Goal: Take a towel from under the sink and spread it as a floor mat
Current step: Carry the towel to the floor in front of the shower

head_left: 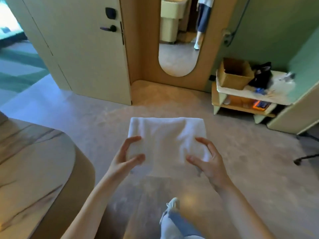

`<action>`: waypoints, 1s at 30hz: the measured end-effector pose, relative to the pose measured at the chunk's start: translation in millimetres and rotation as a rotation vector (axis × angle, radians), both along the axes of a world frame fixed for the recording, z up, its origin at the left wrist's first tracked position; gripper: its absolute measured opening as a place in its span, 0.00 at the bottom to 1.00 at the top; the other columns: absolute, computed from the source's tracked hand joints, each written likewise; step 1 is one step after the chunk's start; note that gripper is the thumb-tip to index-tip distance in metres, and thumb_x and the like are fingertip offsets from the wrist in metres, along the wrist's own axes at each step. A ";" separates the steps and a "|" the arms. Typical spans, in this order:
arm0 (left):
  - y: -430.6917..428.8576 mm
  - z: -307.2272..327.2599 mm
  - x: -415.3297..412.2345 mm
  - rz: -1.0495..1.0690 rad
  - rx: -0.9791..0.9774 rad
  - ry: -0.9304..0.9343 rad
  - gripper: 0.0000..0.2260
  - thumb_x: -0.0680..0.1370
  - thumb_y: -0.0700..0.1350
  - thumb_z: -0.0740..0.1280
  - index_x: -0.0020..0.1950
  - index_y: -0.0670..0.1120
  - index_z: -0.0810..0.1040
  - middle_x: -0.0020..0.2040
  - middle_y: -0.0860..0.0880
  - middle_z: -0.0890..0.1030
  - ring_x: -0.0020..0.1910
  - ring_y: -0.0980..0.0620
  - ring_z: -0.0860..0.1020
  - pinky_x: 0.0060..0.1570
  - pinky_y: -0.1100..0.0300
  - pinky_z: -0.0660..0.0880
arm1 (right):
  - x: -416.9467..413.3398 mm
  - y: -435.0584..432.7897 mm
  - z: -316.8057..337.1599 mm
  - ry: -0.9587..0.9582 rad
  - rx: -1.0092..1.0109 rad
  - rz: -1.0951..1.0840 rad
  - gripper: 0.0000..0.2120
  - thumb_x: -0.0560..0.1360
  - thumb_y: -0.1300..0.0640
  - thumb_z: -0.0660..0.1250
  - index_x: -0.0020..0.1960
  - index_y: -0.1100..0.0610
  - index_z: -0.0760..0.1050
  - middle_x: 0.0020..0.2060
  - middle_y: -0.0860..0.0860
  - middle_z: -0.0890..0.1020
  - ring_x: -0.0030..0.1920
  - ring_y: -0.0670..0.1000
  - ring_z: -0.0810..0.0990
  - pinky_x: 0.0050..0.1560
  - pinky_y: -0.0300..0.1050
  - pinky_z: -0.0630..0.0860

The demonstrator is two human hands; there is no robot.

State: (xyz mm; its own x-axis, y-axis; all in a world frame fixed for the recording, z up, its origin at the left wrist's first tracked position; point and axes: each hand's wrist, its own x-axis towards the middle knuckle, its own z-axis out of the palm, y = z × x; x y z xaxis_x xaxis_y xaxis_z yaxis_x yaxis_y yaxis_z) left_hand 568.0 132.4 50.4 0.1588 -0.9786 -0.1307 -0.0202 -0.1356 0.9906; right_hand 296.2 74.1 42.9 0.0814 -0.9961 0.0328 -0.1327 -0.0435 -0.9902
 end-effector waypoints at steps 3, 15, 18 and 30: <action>-73.8 -1.1 -34.9 -0.086 0.000 -0.002 0.22 0.74 0.37 0.72 0.61 0.59 0.75 0.40 0.54 0.84 0.36 0.56 0.81 0.30 0.66 0.74 | -38.1 -47.5 -4.5 -0.026 0.005 -0.093 0.28 0.64 0.63 0.80 0.59 0.46 0.77 0.58 0.43 0.80 0.61 0.46 0.78 0.65 0.53 0.73; -326.5 11.1 -210.9 -0.636 -0.005 -0.047 0.24 0.67 0.46 0.73 0.62 0.59 0.75 0.50 0.53 0.80 0.44 0.59 0.79 0.40 0.67 0.76 | -193.8 -152.9 -9.0 -0.041 0.019 -0.654 0.29 0.61 0.63 0.81 0.55 0.41 0.78 0.54 0.32 0.80 0.56 0.33 0.76 0.48 0.23 0.70; -366.1 3.5 -246.9 -0.732 -0.007 -0.061 0.24 0.67 0.46 0.73 0.61 0.60 0.75 0.51 0.55 0.79 0.45 0.62 0.79 0.41 0.68 0.76 | -215.5 -163.8 -9.3 -0.027 0.051 -0.755 0.29 0.60 0.60 0.81 0.56 0.41 0.78 0.54 0.31 0.79 0.58 0.32 0.74 0.48 0.23 0.70; -591.3 -23.3 -338.9 -0.997 -0.060 -0.073 0.25 0.68 0.49 0.73 0.63 0.62 0.73 0.53 0.67 0.76 0.50 0.67 0.76 0.43 0.75 0.72 | -269.0 -330.0 -29.7 -0.106 0.076 -0.978 0.28 0.63 0.62 0.80 0.56 0.39 0.78 0.54 0.35 0.79 0.52 0.37 0.79 0.41 0.31 0.76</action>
